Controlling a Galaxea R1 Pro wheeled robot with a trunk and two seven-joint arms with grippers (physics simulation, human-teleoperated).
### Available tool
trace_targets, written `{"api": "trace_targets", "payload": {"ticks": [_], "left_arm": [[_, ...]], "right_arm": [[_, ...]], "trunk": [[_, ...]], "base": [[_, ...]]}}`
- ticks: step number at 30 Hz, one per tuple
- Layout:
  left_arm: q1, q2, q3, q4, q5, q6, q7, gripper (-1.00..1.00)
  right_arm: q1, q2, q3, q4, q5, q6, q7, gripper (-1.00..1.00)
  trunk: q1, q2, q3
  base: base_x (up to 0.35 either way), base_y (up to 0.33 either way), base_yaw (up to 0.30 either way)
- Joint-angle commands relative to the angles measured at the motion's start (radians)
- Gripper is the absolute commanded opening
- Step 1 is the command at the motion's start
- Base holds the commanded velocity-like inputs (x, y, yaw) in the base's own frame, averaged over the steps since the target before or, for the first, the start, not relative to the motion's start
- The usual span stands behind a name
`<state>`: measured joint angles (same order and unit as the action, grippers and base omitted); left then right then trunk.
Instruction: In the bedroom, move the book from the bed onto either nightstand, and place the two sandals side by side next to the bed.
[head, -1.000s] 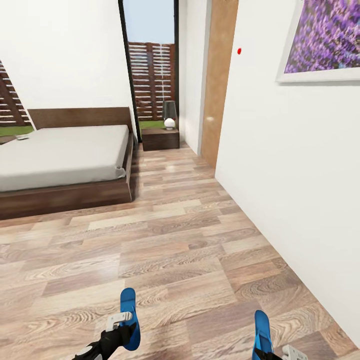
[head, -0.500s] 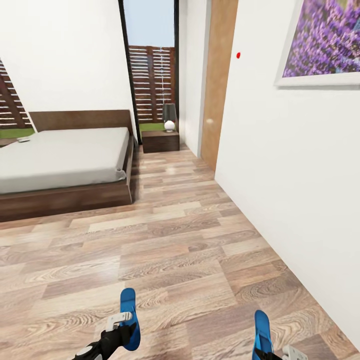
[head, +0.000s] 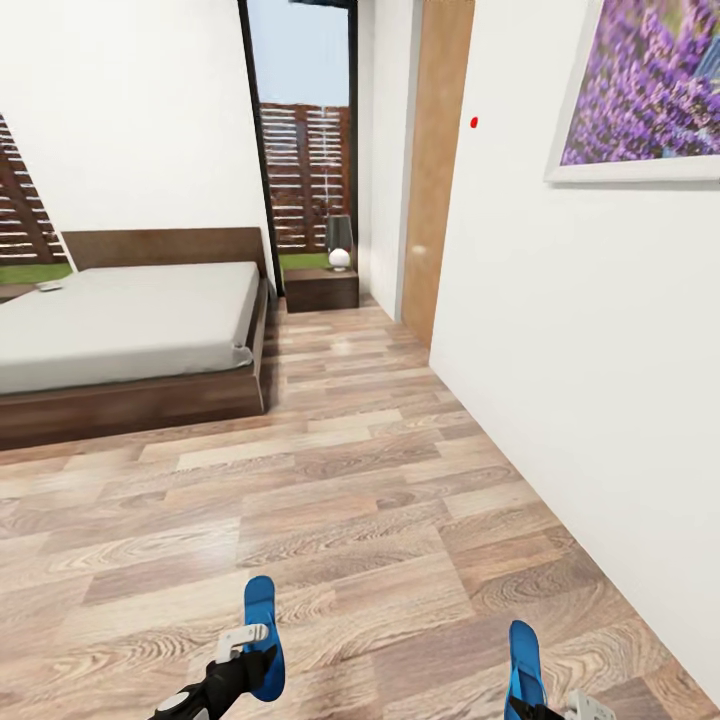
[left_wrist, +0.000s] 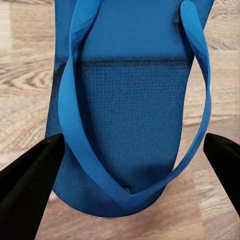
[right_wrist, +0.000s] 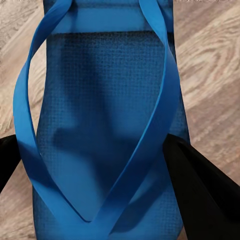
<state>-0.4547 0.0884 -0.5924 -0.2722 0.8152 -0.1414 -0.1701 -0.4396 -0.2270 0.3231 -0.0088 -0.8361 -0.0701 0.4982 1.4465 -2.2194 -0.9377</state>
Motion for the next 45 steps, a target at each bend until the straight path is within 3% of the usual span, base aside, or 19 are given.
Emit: {"api": "trace_targets", "payload": {"ticks": [1,18,25,26,31,33,39,41,44,45], "left_arm": [[-0.001,0.001,-0.008,0.001,0.01,-0.004,-0.002,-1.0],[-0.001,0.0,-0.007,0.004,0.01,-0.004,0.001,-1.0],[-0.001,-0.014,-0.009,0.057,0.007,-0.008,0.001,-1.0],[-0.001,-0.016,-0.009,0.059,0.007,-0.009,0.002,-1.0],[-0.001,-0.022,-0.009,0.083,0.006,-0.046,0.003,-1.0],[-0.001,-0.022,-0.009,0.086,0.005,-0.053,0.003,-1.0],[-0.001,-0.023,-0.01,0.087,0.002,-0.076,-0.005,-1.0],[-0.001,-0.023,-0.01,0.085,0.0,-0.078,-0.046,-1.0],[-0.001,-0.021,-0.013,0.086,-0.001,-0.078,-0.202,-1.0],[-0.001,-0.02,-0.013,0.087,-0.001,-0.078,-0.225,-1.0]], "right_arm": [[-0.001,0.0,0.008,0.001,-0.007,-0.004,0.003,-1.0],[-0.001,0.0,0.008,0.001,-0.006,-0.002,0.006,-1.0],[-0.001,0.0,0.008,0.001,-0.001,-0.002,0.018,-1.0],[-0.001,0.0,0.008,0.0,0.0,-0.002,0.031,-1.0],[-0.001,-0.001,0.009,0.001,0.0,0.0,0.251,-1.0],[-0.001,-0.002,0.008,0.001,0.0,0.001,0.299,-1.0],[-0.001,-0.002,0.009,0.001,-0.001,0.001,0.326,-1.0],[-0.001,-0.002,0.008,0.001,-0.001,0.001,0.328,-1.0],[-0.001,-0.002,0.008,0.001,-0.001,0.001,0.328,-1.0],[-0.001,-0.002,0.008,0.001,-0.001,0.001,0.328,-1.0]], "trunk": [[0.0,0.0,-0.001],[0.0,0.0,0.0],[0.0,0.0,0.0],[0.0,0.0,0.0],[0.0,0.0,0.0],[0.0,0.0,0.0],[0.0,0.0,0.0],[0.0,0.0,0.0],[0.0,0.0,0.0],[0.0,0.0,0.0]], "base": [[0.175,0.0,0.0],[0.301,0.0,0.0],[0.311,0.0,0.0],[0.311,0.0,0.0],[0.311,0.0,0.0],[0.311,0.0,0.0],[0.311,0.0,0.0],[0.307,0.0,0.0],[0.303,0.0,0.0],[0.302,0.0,0.0]]}}
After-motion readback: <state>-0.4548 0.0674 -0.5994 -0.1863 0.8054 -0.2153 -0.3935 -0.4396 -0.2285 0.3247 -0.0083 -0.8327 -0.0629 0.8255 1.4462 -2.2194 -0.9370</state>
